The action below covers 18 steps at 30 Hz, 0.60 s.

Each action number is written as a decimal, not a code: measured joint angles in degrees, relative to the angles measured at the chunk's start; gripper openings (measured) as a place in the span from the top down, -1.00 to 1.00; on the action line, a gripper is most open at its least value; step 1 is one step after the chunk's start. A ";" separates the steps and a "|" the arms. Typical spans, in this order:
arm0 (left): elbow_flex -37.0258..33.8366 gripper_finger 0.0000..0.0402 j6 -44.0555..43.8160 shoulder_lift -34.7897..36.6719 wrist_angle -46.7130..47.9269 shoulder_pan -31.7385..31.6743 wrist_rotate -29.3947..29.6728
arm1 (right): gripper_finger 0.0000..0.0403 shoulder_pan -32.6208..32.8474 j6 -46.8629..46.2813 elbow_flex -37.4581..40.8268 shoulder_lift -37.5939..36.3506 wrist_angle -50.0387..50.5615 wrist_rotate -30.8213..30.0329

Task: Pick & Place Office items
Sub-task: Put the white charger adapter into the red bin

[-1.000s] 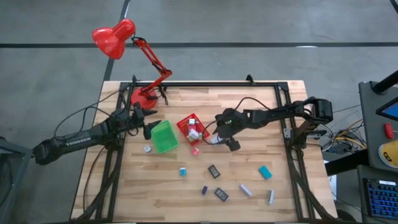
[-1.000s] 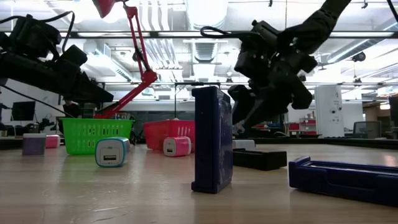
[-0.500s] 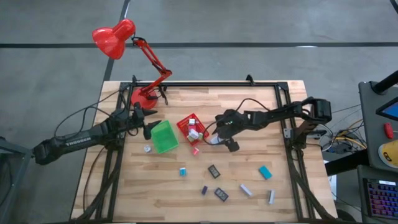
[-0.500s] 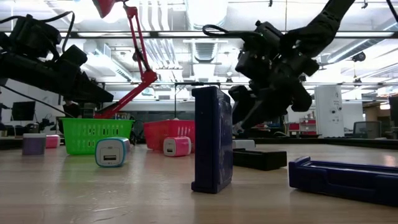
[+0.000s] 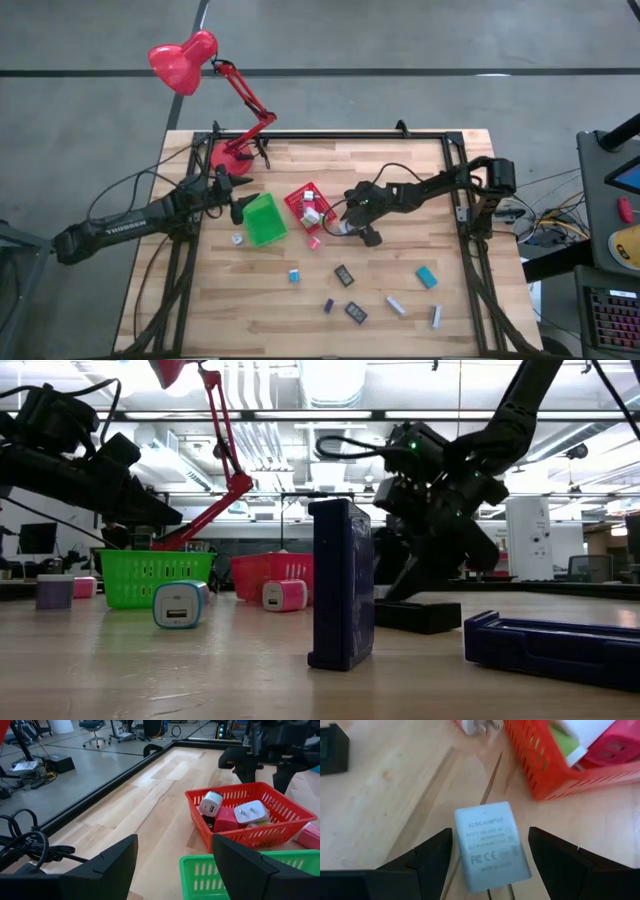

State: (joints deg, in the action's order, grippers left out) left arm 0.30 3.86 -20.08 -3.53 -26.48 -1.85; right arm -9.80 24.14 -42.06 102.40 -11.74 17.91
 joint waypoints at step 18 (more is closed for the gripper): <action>0.00 -0.28 0.00 -0.02 -0.02 0.00 0.00 | 0.06 0.04 0.22 -0.39 0.86 -0.95 -0.11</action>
State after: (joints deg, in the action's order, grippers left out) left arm 0.30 3.86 -20.10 -3.55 -26.48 -1.85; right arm -9.76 24.36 -42.45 103.26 -12.69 17.80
